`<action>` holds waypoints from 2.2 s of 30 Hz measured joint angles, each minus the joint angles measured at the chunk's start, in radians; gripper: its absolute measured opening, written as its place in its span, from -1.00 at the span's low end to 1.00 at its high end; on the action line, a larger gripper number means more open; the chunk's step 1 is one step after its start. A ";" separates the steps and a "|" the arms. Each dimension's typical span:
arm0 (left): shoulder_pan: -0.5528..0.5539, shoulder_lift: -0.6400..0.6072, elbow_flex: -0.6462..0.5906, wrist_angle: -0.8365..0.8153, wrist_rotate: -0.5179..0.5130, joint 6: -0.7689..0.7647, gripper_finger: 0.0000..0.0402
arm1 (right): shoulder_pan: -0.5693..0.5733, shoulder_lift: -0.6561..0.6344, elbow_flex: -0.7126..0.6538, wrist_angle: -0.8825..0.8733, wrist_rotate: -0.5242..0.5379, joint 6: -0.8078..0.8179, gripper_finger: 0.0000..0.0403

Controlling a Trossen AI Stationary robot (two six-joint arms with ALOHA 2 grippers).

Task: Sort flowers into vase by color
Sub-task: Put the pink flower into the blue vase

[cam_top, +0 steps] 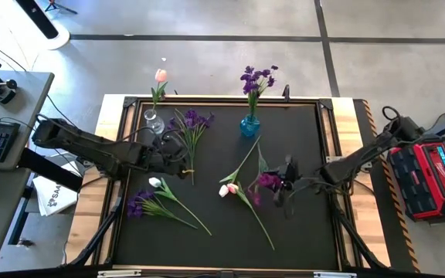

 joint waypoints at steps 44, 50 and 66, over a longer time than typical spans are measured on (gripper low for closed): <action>0.146 0.982 0.764 0.401 0.762 1.698 -0.16 | 0.030 -0.157 0.296 -0.010 -0.331 -0.309 -0.12; 0.163 1.107 0.921 0.238 0.759 1.705 -0.32 | 0.102 -0.150 0.296 -0.026 -0.286 -0.299 -0.12; 0.187 1.121 0.943 0.205 0.789 1.615 -0.97 | 0.178 -0.100 0.296 -0.025 -0.176 -0.300 -0.12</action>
